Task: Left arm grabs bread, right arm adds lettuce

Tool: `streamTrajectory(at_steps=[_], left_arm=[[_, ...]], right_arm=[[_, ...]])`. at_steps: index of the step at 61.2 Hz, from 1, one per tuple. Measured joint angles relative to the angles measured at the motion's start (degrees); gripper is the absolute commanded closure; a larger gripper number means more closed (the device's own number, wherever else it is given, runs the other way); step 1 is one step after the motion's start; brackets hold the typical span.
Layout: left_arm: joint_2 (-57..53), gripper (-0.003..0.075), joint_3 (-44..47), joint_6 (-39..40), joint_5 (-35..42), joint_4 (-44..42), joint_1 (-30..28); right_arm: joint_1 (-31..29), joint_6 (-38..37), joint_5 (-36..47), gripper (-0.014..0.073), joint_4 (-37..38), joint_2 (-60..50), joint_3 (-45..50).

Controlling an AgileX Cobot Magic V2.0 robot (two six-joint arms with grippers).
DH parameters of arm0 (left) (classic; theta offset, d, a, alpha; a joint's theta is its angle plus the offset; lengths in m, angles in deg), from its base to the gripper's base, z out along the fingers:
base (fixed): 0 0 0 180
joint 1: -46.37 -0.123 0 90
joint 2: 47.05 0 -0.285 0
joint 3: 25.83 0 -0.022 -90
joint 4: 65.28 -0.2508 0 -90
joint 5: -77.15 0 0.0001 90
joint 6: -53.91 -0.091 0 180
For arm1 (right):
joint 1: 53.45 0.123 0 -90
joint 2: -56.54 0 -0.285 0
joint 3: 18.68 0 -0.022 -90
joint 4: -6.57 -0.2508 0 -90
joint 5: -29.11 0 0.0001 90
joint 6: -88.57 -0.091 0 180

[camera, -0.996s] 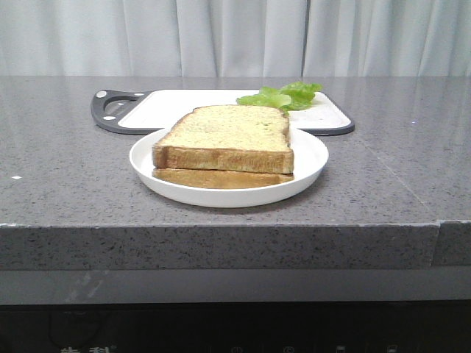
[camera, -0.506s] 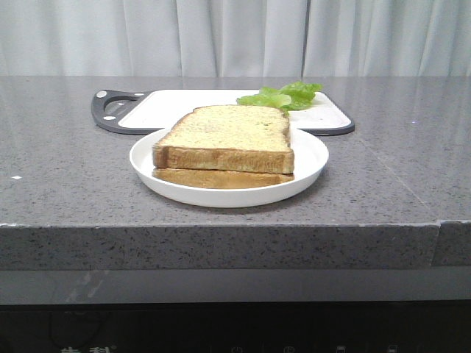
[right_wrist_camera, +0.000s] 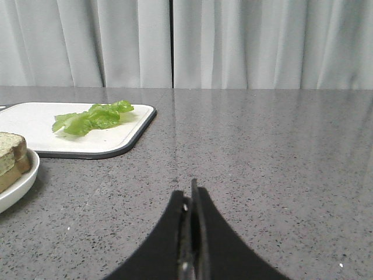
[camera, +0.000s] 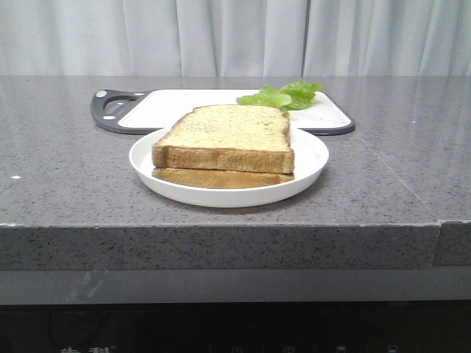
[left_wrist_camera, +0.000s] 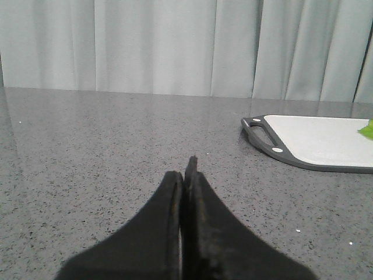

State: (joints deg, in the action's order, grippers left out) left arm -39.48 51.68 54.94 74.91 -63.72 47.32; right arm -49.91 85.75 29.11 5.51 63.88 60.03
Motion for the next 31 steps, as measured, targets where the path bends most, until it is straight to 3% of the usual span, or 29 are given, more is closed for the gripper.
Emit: streamTrajectory(at_steps=[12, 31], left_arm=[[0.0, 0.0741, -4.9, 0.0, -2.6, 2.0, 0.0], [5.8, 0.0741, -24.6, 0.0, -17.3, 2.6, 0.0]], right_arm=[[0.0, 0.0, -3.4, 0.0661, -1.1, 0.0, -3.8], [0.0, 0.0, -15.3, 0.0661, -1.5, 6.8, -23.8]])
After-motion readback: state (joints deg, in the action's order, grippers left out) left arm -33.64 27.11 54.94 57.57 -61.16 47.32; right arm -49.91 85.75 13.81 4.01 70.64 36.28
